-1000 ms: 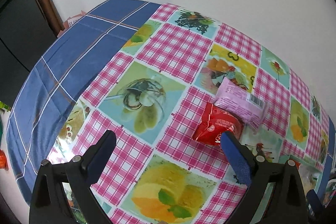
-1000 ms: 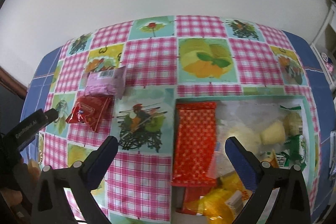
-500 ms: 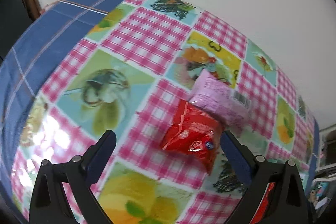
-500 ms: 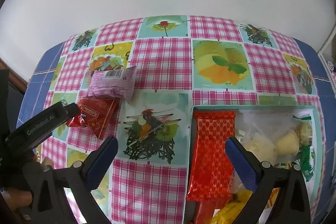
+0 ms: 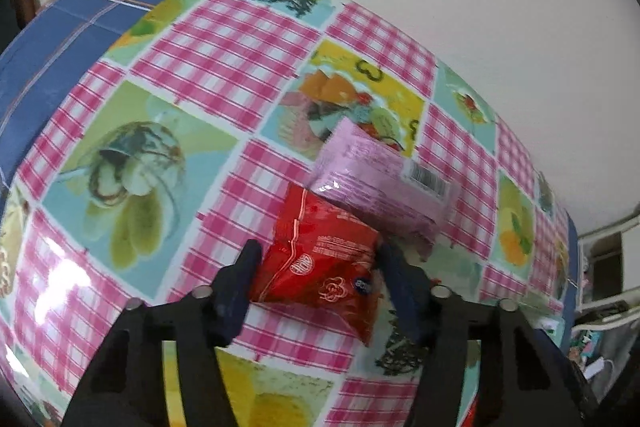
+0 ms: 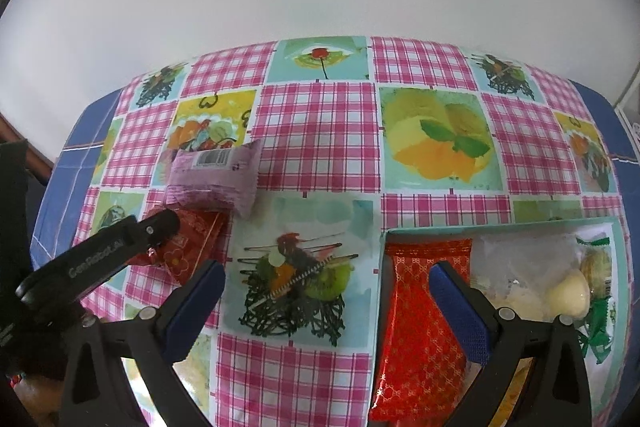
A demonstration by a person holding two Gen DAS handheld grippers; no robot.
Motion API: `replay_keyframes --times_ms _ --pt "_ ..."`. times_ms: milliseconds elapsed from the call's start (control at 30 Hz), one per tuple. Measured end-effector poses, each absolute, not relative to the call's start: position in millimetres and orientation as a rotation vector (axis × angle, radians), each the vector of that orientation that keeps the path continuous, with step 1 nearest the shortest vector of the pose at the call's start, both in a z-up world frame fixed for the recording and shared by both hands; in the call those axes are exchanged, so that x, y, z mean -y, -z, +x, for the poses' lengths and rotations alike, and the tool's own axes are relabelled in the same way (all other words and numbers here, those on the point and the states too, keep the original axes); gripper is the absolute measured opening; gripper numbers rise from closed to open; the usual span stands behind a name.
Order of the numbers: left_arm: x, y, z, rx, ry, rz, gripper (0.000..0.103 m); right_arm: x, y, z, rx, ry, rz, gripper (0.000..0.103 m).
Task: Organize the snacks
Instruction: 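Grasp the red flower-printed pack with the left tool while the right tool grasps the pink barcode pack, then carry both packs into the white tray and open both tools to release them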
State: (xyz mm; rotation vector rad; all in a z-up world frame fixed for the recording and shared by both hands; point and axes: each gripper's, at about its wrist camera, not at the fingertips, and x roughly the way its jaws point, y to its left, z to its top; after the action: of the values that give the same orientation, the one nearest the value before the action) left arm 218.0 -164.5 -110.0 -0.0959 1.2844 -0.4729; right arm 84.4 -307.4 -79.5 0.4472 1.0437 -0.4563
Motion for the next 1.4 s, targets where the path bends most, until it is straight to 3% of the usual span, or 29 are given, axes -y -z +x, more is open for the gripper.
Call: replay_keyframes --times_ms 100,167,367,867,1400 --pt "166.0 110.7 217.5 -1.287 0.483 -0.104 0.056 307.5 81.6 84.3 -1.048 0.461 0.448 0.103" --pt "164.0 111.2 219.6 -1.305 0.509 -0.145 0.048 307.2 82.5 84.8 -1.051 0.462 0.447 0.103" --pt "149.0 110.6 225.4 -1.327 0.528 -0.219 0.042 305.7 84.0 87.9 -1.048 0.461 0.456 0.103" --pt "100.2 84.2 248.6 -1.126 0.521 -0.398 0.041 287.2 81.5 122.4 -0.945 0.412 0.473 0.103" --pt "66.2 99.2 280.6 -1.003 0.474 -0.546 0.041 263.2 120.6 220.1 -1.016 0.374 0.425 0.102"
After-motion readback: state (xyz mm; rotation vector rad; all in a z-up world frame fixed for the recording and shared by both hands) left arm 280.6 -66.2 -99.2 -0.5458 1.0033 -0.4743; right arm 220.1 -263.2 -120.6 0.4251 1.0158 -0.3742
